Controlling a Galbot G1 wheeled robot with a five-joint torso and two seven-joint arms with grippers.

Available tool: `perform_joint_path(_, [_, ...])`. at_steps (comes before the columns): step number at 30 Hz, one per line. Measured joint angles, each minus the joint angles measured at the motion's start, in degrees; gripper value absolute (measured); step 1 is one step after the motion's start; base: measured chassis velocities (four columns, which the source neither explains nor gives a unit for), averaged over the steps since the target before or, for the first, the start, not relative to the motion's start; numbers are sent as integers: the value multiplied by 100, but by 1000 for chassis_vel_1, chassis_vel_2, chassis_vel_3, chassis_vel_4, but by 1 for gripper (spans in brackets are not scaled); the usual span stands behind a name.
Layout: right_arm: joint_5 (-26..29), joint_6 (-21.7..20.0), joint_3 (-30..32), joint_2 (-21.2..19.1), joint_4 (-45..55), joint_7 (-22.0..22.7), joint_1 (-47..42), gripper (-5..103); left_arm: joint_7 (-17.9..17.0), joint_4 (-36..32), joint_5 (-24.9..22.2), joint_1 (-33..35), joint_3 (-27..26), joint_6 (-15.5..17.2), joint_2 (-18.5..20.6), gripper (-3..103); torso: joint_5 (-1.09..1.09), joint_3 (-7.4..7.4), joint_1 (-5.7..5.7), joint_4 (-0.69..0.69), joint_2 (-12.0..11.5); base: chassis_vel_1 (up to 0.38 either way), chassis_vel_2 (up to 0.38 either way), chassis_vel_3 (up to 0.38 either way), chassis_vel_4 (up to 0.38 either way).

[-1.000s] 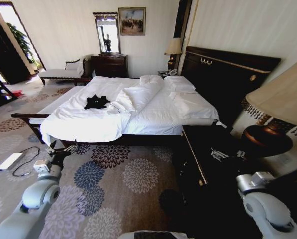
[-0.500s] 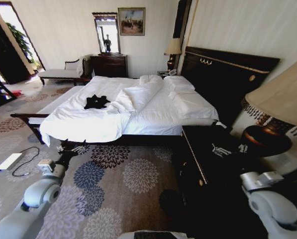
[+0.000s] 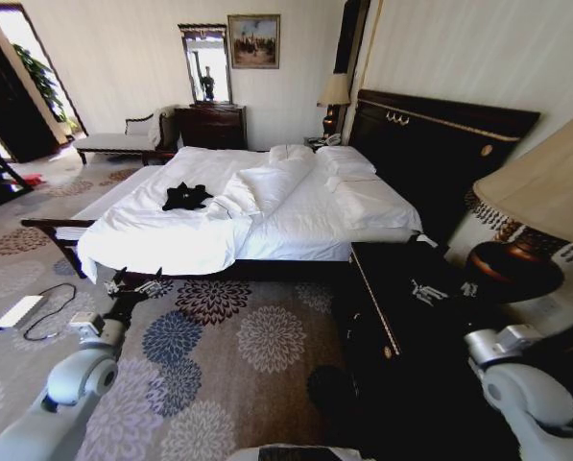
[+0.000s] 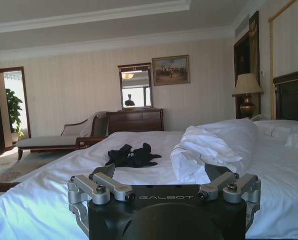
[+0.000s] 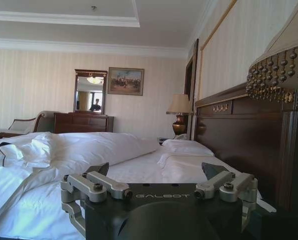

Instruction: Fold the clothes on the bed.

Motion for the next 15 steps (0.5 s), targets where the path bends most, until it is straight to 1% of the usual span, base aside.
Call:
perform_joint_path(3, [-124,215,-10,137,7,-38,-80,100,1,8,55,42,0,-58,-82,100,0,0,0,0,0,0,0,0,0])
perform_joint_path(15, [-269,326,-26,363,60,-85,-213,100,5,-6,127,82,100,-78,-199,100,0,0,0,0,0,0,0,0,0])
